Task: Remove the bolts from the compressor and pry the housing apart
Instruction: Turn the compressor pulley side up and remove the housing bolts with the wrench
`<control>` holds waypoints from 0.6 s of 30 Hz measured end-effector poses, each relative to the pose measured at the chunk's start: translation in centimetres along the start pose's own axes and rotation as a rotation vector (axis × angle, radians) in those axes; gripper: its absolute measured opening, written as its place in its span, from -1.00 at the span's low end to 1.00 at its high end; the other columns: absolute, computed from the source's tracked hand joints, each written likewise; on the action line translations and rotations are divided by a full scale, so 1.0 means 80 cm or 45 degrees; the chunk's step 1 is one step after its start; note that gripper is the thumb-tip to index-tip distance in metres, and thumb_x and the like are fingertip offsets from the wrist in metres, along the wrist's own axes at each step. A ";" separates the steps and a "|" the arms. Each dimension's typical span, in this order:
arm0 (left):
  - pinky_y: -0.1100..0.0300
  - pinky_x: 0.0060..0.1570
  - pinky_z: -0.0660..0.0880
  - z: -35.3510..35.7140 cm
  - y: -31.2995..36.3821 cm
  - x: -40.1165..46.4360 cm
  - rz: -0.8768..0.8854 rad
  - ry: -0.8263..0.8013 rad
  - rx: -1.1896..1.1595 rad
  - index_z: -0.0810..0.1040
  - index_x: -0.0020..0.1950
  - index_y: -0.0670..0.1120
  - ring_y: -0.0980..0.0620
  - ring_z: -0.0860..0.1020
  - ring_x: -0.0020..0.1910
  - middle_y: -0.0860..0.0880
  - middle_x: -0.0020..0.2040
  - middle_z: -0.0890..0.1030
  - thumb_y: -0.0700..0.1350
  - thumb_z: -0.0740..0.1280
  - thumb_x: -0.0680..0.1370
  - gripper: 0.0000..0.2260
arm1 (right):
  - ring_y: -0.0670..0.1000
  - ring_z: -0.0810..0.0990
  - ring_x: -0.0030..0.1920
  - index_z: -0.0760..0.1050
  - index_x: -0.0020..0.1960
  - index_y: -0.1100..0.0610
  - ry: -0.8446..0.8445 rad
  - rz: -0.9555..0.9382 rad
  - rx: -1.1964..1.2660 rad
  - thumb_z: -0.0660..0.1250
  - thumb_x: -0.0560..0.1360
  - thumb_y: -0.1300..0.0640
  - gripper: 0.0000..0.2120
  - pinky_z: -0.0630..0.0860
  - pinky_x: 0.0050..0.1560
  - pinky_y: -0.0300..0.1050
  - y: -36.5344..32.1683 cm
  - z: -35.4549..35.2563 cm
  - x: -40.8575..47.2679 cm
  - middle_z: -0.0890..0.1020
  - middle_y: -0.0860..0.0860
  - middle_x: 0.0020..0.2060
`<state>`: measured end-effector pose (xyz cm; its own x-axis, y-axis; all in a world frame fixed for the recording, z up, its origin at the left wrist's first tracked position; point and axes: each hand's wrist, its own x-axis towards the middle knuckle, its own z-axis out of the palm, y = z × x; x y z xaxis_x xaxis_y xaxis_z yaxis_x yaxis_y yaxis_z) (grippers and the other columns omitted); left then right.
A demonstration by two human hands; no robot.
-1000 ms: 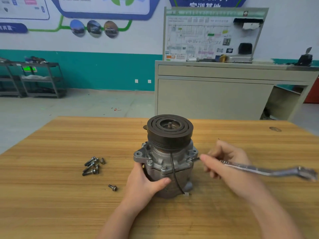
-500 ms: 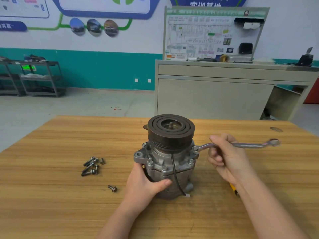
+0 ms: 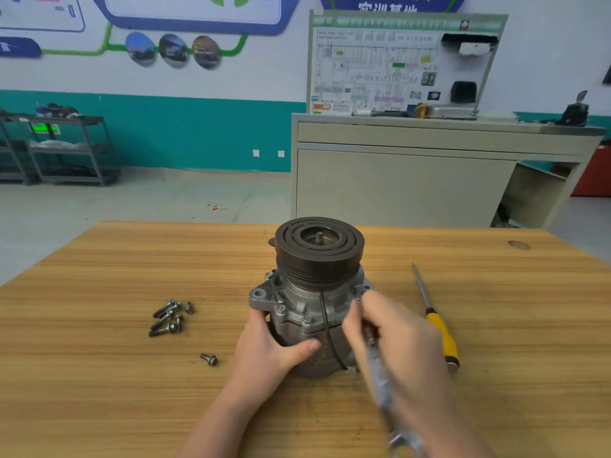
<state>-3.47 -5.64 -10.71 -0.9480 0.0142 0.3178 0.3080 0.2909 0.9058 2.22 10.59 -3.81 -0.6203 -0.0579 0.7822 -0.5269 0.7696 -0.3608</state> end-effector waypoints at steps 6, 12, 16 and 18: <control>0.49 0.01 0.36 0.001 -0.003 0.000 -0.020 -0.003 0.001 0.24 0.15 0.46 0.47 0.43 0.15 0.39 0.14 0.52 0.55 0.41 -0.01 -0.21 | -0.24 0.34 -0.47 0.23 -0.38 0.03 -0.056 0.287 0.515 0.36 0.42 0.03 -0.66 0.26 -0.41 -0.48 0.033 -0.013 -0.006 0.38 -0.15 -0.50; 0.27 0.07 0.38 0.003 -0.002 0.002 -0.045 -0.012 0.047 0.27 0.13 0.34 0.35 0.43 0.18 0.31 0.17 0.48 0.45 0.44 0.03 -0.26 | -0.08 0.42 -0.58 0.41 -0.40 0.05 -0.641 0.947 1.584 0.58 0.20 0.21 -0.68 0.30 -0.56 -0.31 0.115 -0.027 0.057 0.53 0.10 -0.52; 0.21 0.11 0.40 0.001 -0.001 0.001 -0.058 -0.032 0.034 0.28 0.11 0.31 0.26 0.45 0.18 0.27 0.17 0.48 0.38 0.46 0.05 -0.29 | -0.15 0.31 -0.67 0.32 -0.39 0.08 -0.498 1.150 2.019 0.55 0.19 0.28 -0.62 0.17 -0.65 -0.38 0.111 0.001 0.067 0.42 0.04 -0.60; 0.19 0.14 0.40 0.001 0.000 0.001 -0.068 -0.042 0.029 0.28 0.11 0.31 0.22 0.46 0.19 0.27 0.18 0.48 0.37 0.47 0.05 -0.30 | -0.17 0.28 -0.67 0.28 -0.41 0.05 -0.174 1.166 2.018 0.44 0.26 0.27 -0.66 0.15 -0.69 -0.39 0.103 0.001 0.064 0.40 0.01 -0.61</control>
<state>-3.54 -5.60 -10.70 -0.9653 0.0298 0.2594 0.2554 0.3135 0.9146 -5.36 16.60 -2.85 -0.9897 -0.1223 0.0744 0.0257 -0.6636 -0.7477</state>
